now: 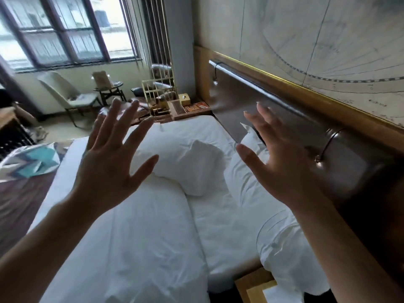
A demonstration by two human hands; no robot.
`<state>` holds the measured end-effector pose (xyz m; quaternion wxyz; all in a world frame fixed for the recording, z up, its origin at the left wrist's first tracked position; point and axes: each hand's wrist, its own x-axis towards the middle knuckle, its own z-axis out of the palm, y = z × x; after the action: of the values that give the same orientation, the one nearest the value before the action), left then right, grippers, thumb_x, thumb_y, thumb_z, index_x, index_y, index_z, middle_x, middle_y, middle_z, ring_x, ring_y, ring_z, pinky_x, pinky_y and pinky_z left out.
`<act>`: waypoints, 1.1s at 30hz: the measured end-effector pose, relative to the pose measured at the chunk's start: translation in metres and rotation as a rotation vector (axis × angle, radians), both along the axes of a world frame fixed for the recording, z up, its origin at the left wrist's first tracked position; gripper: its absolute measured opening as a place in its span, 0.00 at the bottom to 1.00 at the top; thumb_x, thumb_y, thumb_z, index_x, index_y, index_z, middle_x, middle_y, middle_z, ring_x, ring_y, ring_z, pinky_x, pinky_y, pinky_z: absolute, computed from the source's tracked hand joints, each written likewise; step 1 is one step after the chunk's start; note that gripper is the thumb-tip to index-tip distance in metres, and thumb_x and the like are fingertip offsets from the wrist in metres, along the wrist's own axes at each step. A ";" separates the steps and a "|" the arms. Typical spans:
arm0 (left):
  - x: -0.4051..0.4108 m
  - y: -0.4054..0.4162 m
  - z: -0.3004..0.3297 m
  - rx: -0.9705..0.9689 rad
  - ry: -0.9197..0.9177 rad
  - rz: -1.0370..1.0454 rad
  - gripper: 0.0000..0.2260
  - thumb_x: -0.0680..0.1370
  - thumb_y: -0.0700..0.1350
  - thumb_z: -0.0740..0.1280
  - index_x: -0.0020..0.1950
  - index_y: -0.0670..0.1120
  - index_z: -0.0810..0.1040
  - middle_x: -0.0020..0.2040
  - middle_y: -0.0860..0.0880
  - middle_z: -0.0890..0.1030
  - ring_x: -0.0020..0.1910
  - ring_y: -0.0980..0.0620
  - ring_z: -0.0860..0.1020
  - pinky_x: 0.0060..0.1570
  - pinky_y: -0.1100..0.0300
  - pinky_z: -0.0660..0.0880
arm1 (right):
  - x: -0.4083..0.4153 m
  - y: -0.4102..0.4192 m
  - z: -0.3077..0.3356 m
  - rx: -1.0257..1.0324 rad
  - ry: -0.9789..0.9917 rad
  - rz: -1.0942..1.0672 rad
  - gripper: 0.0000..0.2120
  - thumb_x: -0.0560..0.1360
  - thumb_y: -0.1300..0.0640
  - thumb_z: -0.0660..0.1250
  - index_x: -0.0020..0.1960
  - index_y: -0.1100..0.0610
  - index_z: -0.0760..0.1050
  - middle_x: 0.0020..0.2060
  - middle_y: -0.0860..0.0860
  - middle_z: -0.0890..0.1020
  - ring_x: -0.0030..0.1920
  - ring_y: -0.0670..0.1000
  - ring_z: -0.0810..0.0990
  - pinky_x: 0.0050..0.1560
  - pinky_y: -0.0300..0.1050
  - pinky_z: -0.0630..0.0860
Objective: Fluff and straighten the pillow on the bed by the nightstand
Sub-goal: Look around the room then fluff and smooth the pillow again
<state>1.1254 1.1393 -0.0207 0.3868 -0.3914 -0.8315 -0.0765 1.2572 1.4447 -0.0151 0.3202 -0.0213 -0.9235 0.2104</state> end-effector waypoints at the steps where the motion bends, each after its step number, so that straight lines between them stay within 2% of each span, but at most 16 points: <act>1: 0.002 -0.020 0.001 0.010 0.022 0.026 0.30 0.85 0.61 0.57 0.84 0.48 0.62 0.86 0.43 0.56 0.86 0.38 0.51 0.82 0.36 0.53 | -0.005 -0.015 0.003 0.004 0.054 0.006 0.31 0.80 0.38 0.60 0.79 0.50 0.66 0.82 0.51 0.61 0.82 0.54 0.58 0.77 0.64 0.64; 3: 0.007 -0.061 0.005 0.032 0.049 0.069 0.30 0.85 0.61 0.57 0.84 0.49 0.61 0.86 0.43 0.55 0.86 0.39 0.50 0.84 0.41 0.49 | -0.014 -0.045 0.006 -0.010 0.143 0.025 0.30 0.80 0.41 0.63 0.78 0.52 0.68 0.81 0.53 0.63 0.81 0.56 0.60 0.76 0.64 0.65; 5: 0.013 -0.102 0.012 0.062 0.051 0.104 0.29 0.85 0.60 0.57 0.83 0.48 0.62 0.86 0.43 0.56 0.86 0.40 0.50 0.83 0.39 0.51 | -0.021 -0.078 0.008 -0.029 0.178 0.050 0.31 0.80 0.41 0.64 0.80 0.52 0.65 0.82 0.52 0.61 0.82 0.56 0.59 0.76 0.65 0.65; 9: 0.028 -0.179 0.024 0.123 0.037 0.182 0.30 0.85 0.61 0.55 0.82 0.46 0.64 0.86 0.43 0.56 0.86 0.41 0.49 0.81 0.34 0.54 | -0.034 -0.145 0.013 0.003 0.168 0.103 0.34 0.79 0.35 0.60 0.81 0.45 0.59 0.83 0.48 0.56 0.83 0.53 0.54 0.80 0.57 0.56; 15: 0.053 -0.285 0.024 0.148 0.016 0.281 0.31 0.85 0.61 0.54 0.81 0.42 0.66 0.85 0.40 0.58 0.85 0.36 0.52 0.81 0.33 0.54 | -0.052 -0.258 0.015 0.036 0.144 0.235 0.33 0.80 0.33 0.58 0.81 0.43 0.58 0.84 0.46 0.55 0.83 0.52 0.53 0.79 0.57 0.55; 17: 0.062 -0.322 0.022 0.165 0.002 0.336 0.31 0.85 0.61 0.54 0.81 0.41 0.67 0.85 0.40 0.57 0.85 0.36 0.51 0.83 0.38 0.50 | -0.058 -0.294 0.014 0.040 0.138 0.280 0.33 0.80 0.32 0.57 0.81 0.43 0.58 0.84 0.46 0.55 0.83 0.52 0.53 0.79 0.61 0.58; 21: 0.080 -0.393 0.019 0.171 0.010 0.483 0.30 0.84 0.59 0.56 0.82 0.44 0.65 0.85 0.42 0.56 0.85 0.37 0.51 0.84 0.46 0.45 | -0.073 -0.361 0.014 0.037 0.106 0.369 0.34 0.79 0.31 0.56 0.81 0.44 0.59 0.84 0.47 0.55 0.84 0.52 0.52 0.79 0.65 0.59; 24: 0.088 -0.444 0.012 0.165 -0.006 0.599 0.31 0.84 0.60 0.55 0.84 0.47 0.62 0.87 0.45 0.52 0.86 0.43 0.47 0.83 0.56 0.38 | -0.088 -0.409 0.012 0.043 0.093 0.440 0.36 0.78 0.30 0.54 0.81 0.45 0.60 0.83 0.47 0.55 0.83 0.50 0.51 0.80 0.62 0.56; 27: 0.093 -0.488 0.002 0.203 0.012 0.666 0.30 0.84 0.60 0.56 0.84 0.51 0.61 0.87 0.48 0.53 0.86 0.44 0.47 0.84 0.54 0.41 | -0.109 -0.453 0.011 0.067 0.080 0.534 0.34 0.79 0.31 0.56 0.81 0.45 0.60 0.83 0.47 0.56 0.83 0.49 0.50 0.79 0.53 0.52; 31: 0.100 -0.537 -0.010 0.224 0.062 0.765 0.29 0.85 0.61 0.57 0.84 0.54 0.60 0.87 0.49 0.54 0.86 0.44 0.49 0.84 0.50 0.46 | -0.147 -0.510 0.008 0.063 0.088 0.667 0.34 0.80 0.34 0.59 0.81 0.46 0.61 0.83 0.50 0.58 0.83 0.53 0.54 0.79 0.58 0.58; 33: 0.104 -0.560 -0.012 0.210 0.050 0.833 0.29 0.84 0.62 0.55 0.85 0.56 0.57 0.87 0.50 0.53 0.86 0.45 0.49 0.84 0.52 0.44 | -0.167 -0.538 0.004 0.045 0.115 0.744 0.33 0.80 0.35 0.60 0.81 0.47 0.62 0.83 0.51 0.59 0.83 0.54 0.56 0.79 0.60 0.61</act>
<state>1.2297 0.5790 -0.0329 0.4425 0.0173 -0.8965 0.0117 1.0902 0.9063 -0.0116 0.2735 0.3346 -0.8530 0.2926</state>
